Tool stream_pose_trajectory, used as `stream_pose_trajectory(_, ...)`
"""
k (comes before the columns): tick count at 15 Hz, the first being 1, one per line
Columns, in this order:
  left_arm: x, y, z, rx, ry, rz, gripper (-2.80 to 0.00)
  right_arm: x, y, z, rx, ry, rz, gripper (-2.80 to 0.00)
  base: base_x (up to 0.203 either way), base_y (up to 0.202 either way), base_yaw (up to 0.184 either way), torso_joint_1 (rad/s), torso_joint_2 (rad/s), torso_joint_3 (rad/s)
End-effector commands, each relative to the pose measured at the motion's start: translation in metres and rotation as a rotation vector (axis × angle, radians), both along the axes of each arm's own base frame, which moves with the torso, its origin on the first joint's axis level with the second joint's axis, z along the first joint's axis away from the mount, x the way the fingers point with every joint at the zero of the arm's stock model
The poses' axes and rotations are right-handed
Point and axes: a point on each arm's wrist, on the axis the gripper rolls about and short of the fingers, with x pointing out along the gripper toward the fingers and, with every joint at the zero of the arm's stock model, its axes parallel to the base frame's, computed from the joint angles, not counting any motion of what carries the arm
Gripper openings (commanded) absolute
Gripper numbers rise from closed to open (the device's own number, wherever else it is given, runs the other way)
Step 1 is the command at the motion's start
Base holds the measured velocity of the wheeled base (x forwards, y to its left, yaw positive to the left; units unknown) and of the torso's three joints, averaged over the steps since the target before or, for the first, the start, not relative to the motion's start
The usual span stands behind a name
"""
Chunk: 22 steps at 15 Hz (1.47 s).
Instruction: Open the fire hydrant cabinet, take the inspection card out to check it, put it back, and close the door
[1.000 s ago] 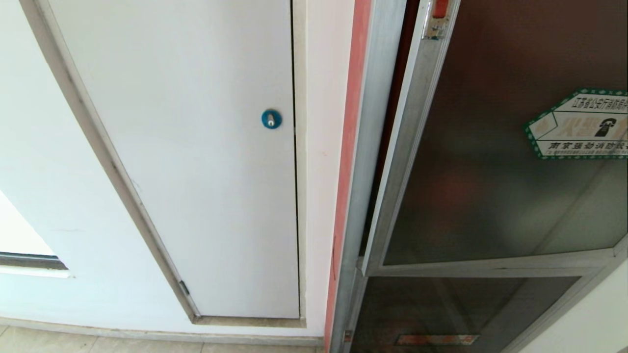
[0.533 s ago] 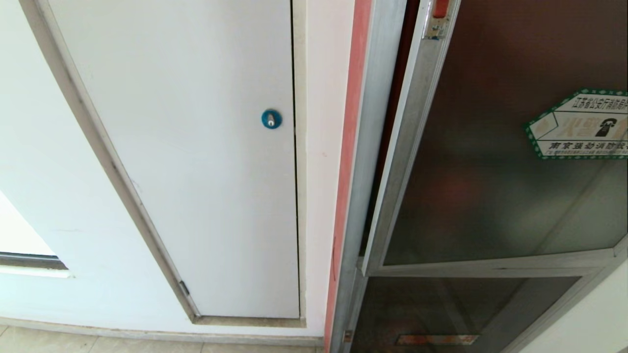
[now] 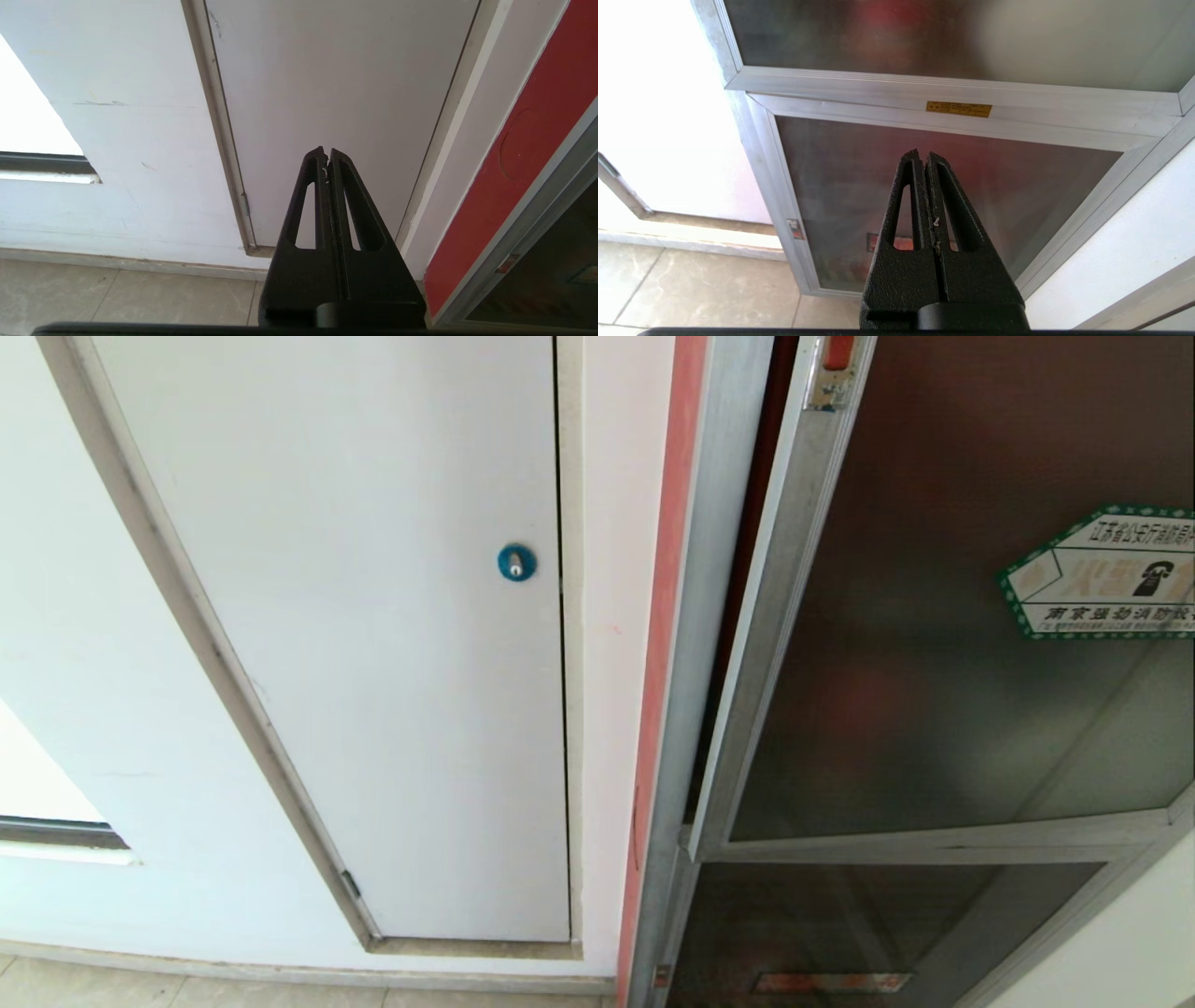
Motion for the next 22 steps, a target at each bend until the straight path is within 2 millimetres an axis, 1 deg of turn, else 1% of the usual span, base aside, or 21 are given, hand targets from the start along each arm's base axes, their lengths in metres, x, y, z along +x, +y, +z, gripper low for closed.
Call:
stream_pose_trajectory(1, 0.002, 0.000, -0.005, 0.002, 0.021, 0.001, -2.80, 0.000, 0.000, 0.000, 0.004, 0.001, 0.000, -2.80, 0.000, 0.000, 0.000, 0.000, 0.00, 0.000)
stream_pose_trajectory(5, 0.001, 0.000, -0.004, 0.007, 0.015, 0.000, -2.80, 0.000, 0.000, 0.000, 0.006, 0.000, 0.000, -2.80, 0.000, 0.000, 0.000, 0.000, 0.00, 0.000)
stream_pose_trajectory(6, 0.000, 0.000, 0.002, 0.001, -0.009, -0.002, -2.80, 0.000, 0.000, 0.000, 0.006, 0.000, 0.000, -2.80, 0.000, 0.000, 0.000, 0.000, 0.00, 0.000)
stream_pose_trajectory(8, -0.009, -0.001, 0.032, -0.001, -0.092, -0.049, -2.80, 0.000, 0.000, 0.000, 0.010, 0.000, 0.000, -2.80, 0.000, 0.000, 0.000, 0.000, 0.00, 0.000)
stream_pose_trajectory(10, -0.004, -0.003, 0.059, 0.002, -0.065, -0.121, -2.80, 0.000, 0.000, 0.000, 0.015, 0.000, -0.001, -2.80, 0.000, 0.000, 0.000, 0.000, 0.00, 0.000)
stream_pose_trajectory(11, 0.003, -0.003, 0.075, 0.001, -0.030, -0.161, -2.80, 0.000, 0.000, 0.000, 0.029, 0.000, -0.003, -2.80, 0.000, 0.000, 0.000, 0.000, 0.00, 0.000)
stream_pose_trajectory(13, 0.025, -0.005, 0.103, -0.006, 0.050, -0.259, -2.80, 0.000, 0.000, 0.000, 0.035, 0.001, -0.004, -2.80, 0.000, 0.000, 0.000, 0.000, 0.00, 0.000)
stream_pose_trajectory(15, 0.057, -0.008, 0.127, -0.032, 0.147, -0.385, -2.80, 0.000, 0.000, 0.000, 0.033, -0.001, -0.004, -2.80, 0.000, 0.000, 0.000, 0.000, 0.00, 0.000)
stream_pose_trajectory(17, 0.090, -0.012, 0.145, -0.075, 0.228, -0.514, -2.80, 0.000, 0.000, 0.000, 0.033, 0.000, -0.004, -2.80, 0.000, 0.000, 0.000, 0.000, 0.00, 0.000)
stream_pose_trajectory(18, 0.109, -0.017, 0.152, -0.095, 0.271, -0.582, -2.80, 0.000, 0.000, 0.000, 0.034, 0.000, -0.004, -2.80, 0.000, 0.000, 0.000, 0.000, 0.00, 0.000)
stream_pose_trajectory(19, 0.124, -0.023, 0.157, -0.105, 0.303, -0.648, -2.80, 0.000, 0.000, 0.000, 0.035, 0.000, -0.004, -2.80, 0.000, 0.000, 0.000, 0.000, 0.00, 0.000)
stream_pose_trajectory(21, 0.150, -0.048, 0.166, -0.104, 0.368, -0.822, -2.80, 0.000, 0.000, 0.000, 0.035, 0.000, -0.004, -2.80, 0.000, 0.000, 0.000, 0.000, 0.00, 0.000)
stream_pose_trajectory(22, 0.162, -0.059, 0.167, -0.102, 0.397, -0.873, -2.80, 0.000, 0.000, 0.000, 0.034, 0.000, -0.004, -2.80, 0.000, 0.000, 0.000, 0.000, 0.00, 0.000)
